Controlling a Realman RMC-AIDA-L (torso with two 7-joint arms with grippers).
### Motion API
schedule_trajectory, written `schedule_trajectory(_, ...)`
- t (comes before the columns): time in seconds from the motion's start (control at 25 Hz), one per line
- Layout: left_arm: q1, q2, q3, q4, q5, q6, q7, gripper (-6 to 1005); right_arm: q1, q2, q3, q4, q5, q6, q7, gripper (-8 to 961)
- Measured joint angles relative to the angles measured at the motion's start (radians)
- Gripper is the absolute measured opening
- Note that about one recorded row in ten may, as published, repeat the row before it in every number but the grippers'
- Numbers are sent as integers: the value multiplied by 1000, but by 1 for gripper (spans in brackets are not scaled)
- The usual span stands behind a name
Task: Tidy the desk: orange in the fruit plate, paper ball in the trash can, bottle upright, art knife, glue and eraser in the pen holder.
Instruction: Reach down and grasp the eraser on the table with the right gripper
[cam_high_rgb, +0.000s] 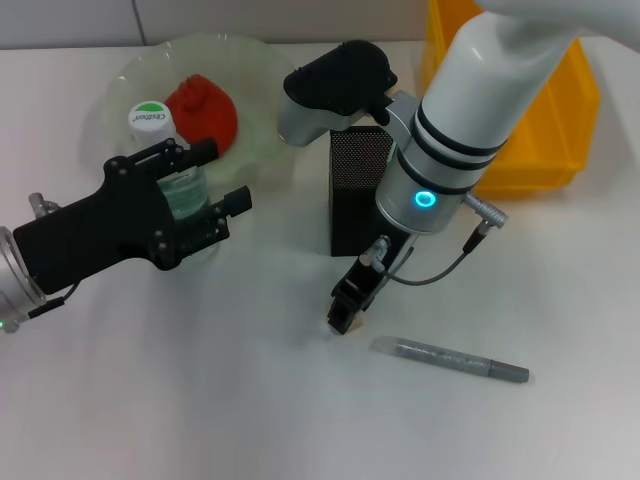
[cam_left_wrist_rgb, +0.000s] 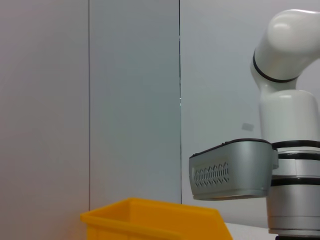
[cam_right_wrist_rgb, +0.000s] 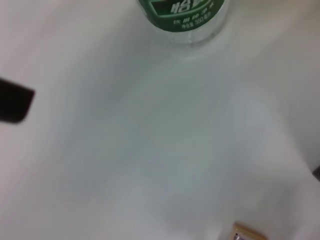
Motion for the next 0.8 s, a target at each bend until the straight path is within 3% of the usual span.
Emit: schedule_trajectory(0.8,-12,-2,1,-16,-6,-5,13,647,3,0,-33,3,11,26,-3,401)
